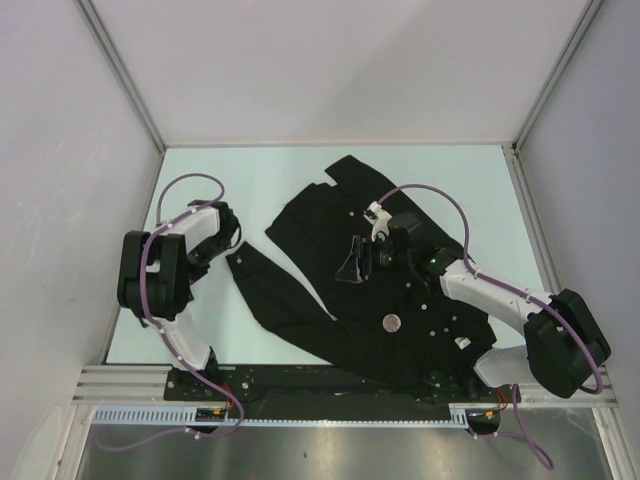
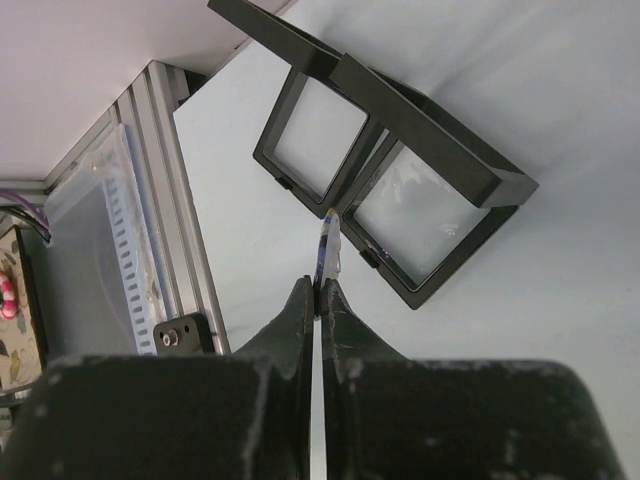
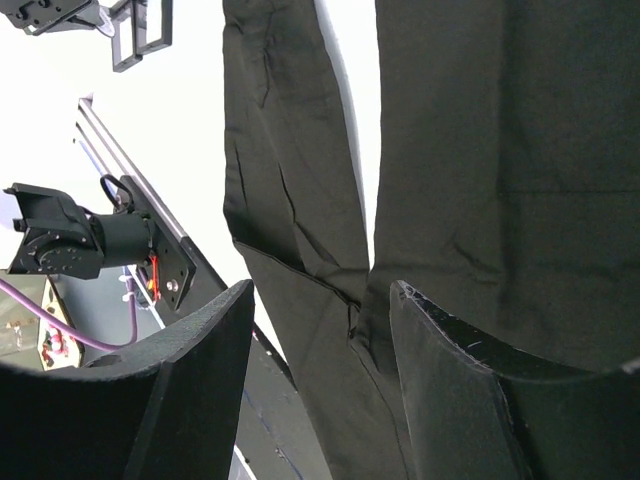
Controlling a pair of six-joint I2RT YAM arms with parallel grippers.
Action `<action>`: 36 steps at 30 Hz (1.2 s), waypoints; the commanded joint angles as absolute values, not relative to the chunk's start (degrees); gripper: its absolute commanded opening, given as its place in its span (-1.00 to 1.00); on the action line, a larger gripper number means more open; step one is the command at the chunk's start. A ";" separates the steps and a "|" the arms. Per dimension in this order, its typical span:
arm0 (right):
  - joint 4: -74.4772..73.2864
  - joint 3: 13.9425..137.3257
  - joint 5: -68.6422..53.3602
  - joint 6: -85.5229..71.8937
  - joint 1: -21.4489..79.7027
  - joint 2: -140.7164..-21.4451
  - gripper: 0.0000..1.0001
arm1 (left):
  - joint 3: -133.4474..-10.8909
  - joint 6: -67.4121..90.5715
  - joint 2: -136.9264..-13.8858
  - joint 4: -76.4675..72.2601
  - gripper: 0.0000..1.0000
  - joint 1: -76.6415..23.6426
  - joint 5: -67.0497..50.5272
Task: Remove the brooch from the garment
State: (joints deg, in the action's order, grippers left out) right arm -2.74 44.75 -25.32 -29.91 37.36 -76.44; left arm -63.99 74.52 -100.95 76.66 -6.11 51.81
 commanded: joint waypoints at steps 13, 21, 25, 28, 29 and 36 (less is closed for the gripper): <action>-2.20 46.93 -26.89 -27.07 35.60 -76.64 0.21 | -68.20 75.06 -107.58 80.16 -0.99 -1.93 51.50; -1.67 46.14 -27.33 -27.16 35.07 -75.68 0.21 | -70.48 75.76 -110.56 81.04 -0.99 -1.76 51.86; -1.76 45.35 -27.60 -27.07 34.72 -74.80 0.21 | -71.54 75.76 -112.50 81.12 -0.99 -1.84 51.15; -2.11 44.91 -27.51 -26.89 34.19 -73.66 0.20 | -71.02 76.29 -112.67 81.04 -0.99 -1.85 51.42; -2.11 44.56 -27.51 -26.98 34.02 -73.57 0.20 | -71.02 76.29 -112.94 80.86 -0.99 -1.85 51.24; -2.37 44.12 -28.04 -26.89 33.31 -72.69 0.21 | -70.76 78.48 -113.82 82.27 -0.99 -1.76 51.59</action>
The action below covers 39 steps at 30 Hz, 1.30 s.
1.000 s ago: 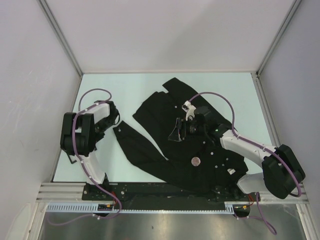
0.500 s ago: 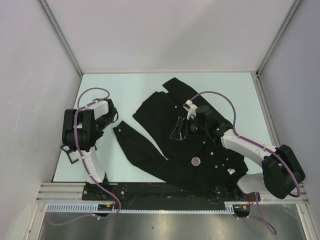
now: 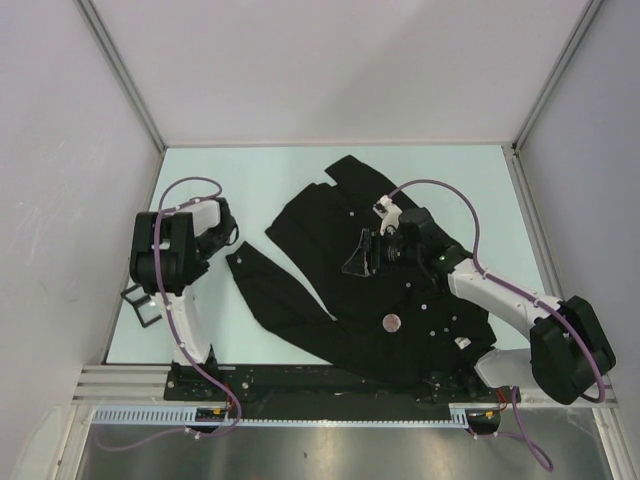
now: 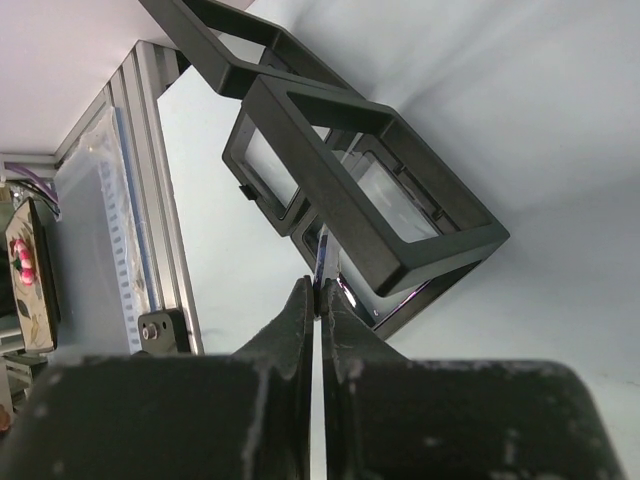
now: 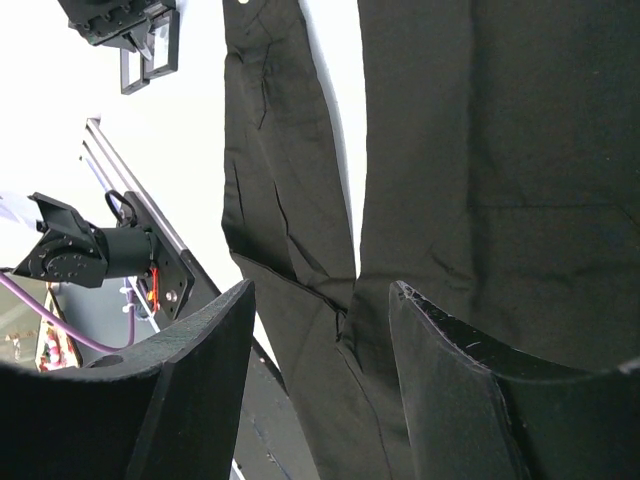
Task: Remove the brooch from the garment
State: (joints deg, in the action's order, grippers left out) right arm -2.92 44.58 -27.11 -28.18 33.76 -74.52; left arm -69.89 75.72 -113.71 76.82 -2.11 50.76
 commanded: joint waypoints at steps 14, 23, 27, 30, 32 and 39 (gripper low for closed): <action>-3.43 43.94 -28.39 -26.45 32.70 -71.37 0.21 | -69.87 81.30 -114.08 83.85 -0.99 -0.35 51.50; -3.34 43.24 -28.56 -26.63 32.52 -70.93 0.21 | -69.79 81.38 -114.52 83.85 -0.96 -0.18 51.15; -3.34 43.24 -28.65 -26.54 32.43 -70.66 0.20 | -69.79 81.21 -115.40 83.41 -0.93 -0.18 50.54; -3.69 43.24 -28.56 -26.46 32.26 -70.31 0.20 | -69.61 81.48 -116.10 83.58 -0.92 -0.18 50.36; -3.95 43.16 -28.48 -26.28 32.17 -70.05 0.20 | -69.70 81.82 -116.10 83.85 -0.92 -0.18 50.36; -2.90 42.45 -29.09 -26.72 32.08 -70.14 0.20 | -69.87 81.48 -115.58 83.85 -0.59 -0.18 50.45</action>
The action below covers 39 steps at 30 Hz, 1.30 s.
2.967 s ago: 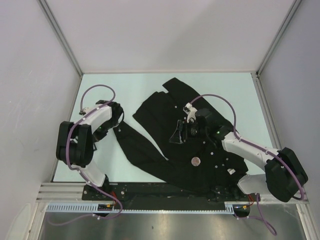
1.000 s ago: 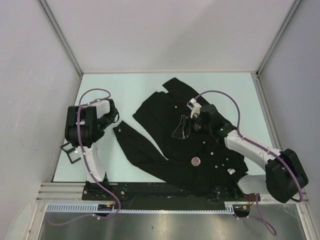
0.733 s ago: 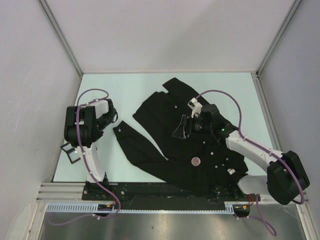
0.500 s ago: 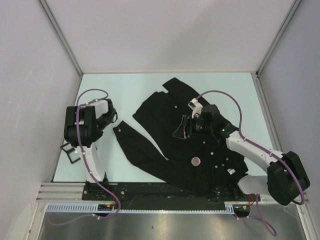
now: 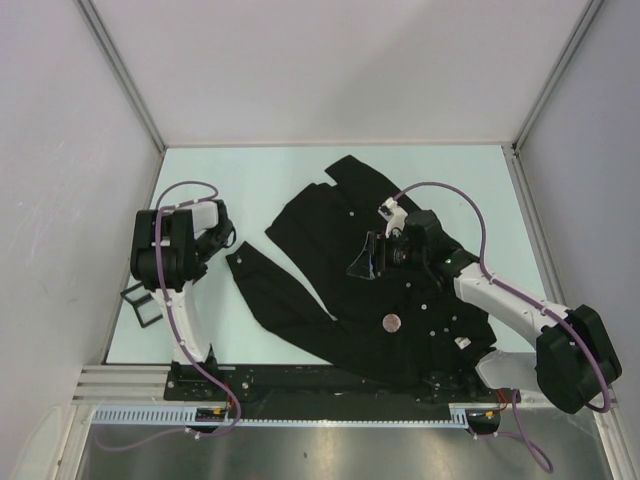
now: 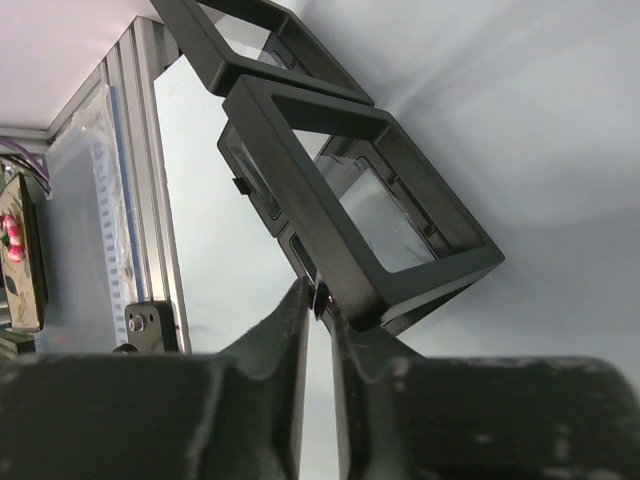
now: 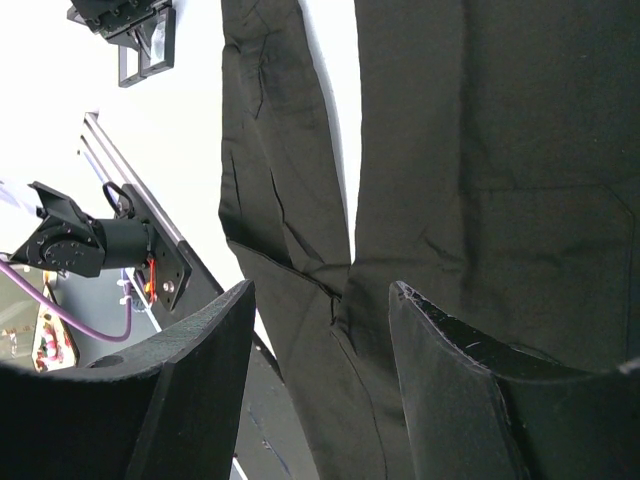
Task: Remove the brooch from the garment
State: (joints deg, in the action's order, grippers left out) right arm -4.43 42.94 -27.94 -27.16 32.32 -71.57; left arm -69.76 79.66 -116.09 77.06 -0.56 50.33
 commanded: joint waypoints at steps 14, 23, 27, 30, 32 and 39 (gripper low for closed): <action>-2.90 41.66 -29.09 -27.07 31.90 -69.87 0.19 | -70.05 79.63 -110.83 83.76 0.16 -0.26 50.71; -4.13 41.66 -27.17 -27.25 31.99 -69.52 0.20 | -69.08 73.75 -102.67 80.60 0.67 -2.37 48.96; -6.84 41.66 -24.35 -26.98 32.08 -68.47 0.19 | -67.85 68.39 -96.52 77.00 0.75 -5.17 45.18; -10.18 41.66 -21.45 -27.07 32.17 -67.42 0.19 | -67.76 63.47 -91.24 74.19 0.77 -8.59 41.23; -12.73 41.66 -18.30 -26.98 32.52 -66.45 0.19 | -67.06 57.24 -85.89 69.02 0.77 -11.32 36.25; -23.28 39.73 -6.95 -28.91 33.40 -58.46 0.19 | -53.81 35.87 -64.70 32.07 1.00 -28.44 5.69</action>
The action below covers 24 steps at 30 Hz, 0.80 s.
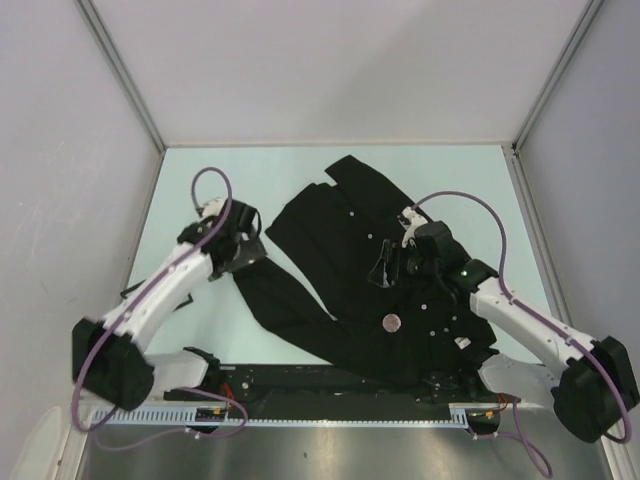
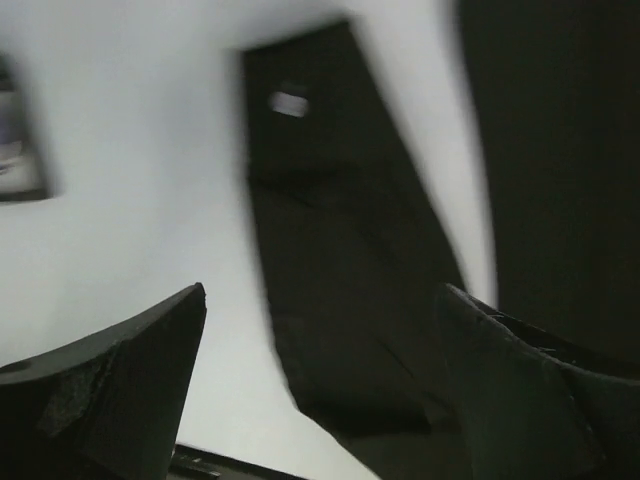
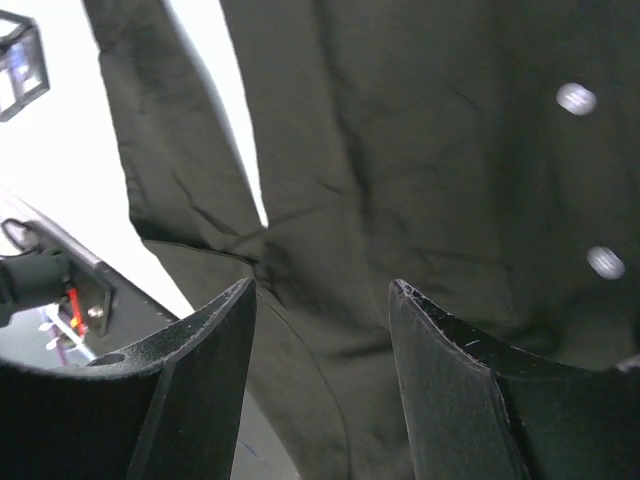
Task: Remove the brooch from the garment
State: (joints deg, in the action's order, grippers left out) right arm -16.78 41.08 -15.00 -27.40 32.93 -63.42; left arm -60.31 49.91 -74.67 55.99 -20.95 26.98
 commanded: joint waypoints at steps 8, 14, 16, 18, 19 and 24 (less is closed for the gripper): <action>-26.80 30.16 -0.99 -41.09 33.40 -48.26 0.03 | -45.87 37.00 -67.92 9.41 0.78 -48.94 -8.26; -30.06 26.46 8.43 -49.92 31.73 -50.27 -0.04 | -50.27 40.34 -81.81 3.08 0.52 -55.11 -9.22; -30.50 26.46 11.32 -51.94 31.12 -51.41 -0.04 | -52.46 40.87 -85.06 2.55 0.49 -55.11 -8.88; -31.37 26.46 12.91 -53.34 30.06 -52.38 -0.04 | -54.22 40.43 -89.55 4.64 0.49 -54.85 -6.51; -31.46 26.37 14.05 -53.61 29.62 -52.64 -0.04 | -56.32 40.34 -90.95 5.88 0.49 -54.67 -5.81; -30.68 24.18 14.24 -55.28 24.02 -54.05 -0.04 | -58.10 41.83 -97.99 7.65 0.52 -50.20 -5.71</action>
State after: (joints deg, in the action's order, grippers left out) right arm -30.74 25.78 10.39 -51.57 28.12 -53.28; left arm -55.79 39.68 -95.13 7.81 -53.93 -6.26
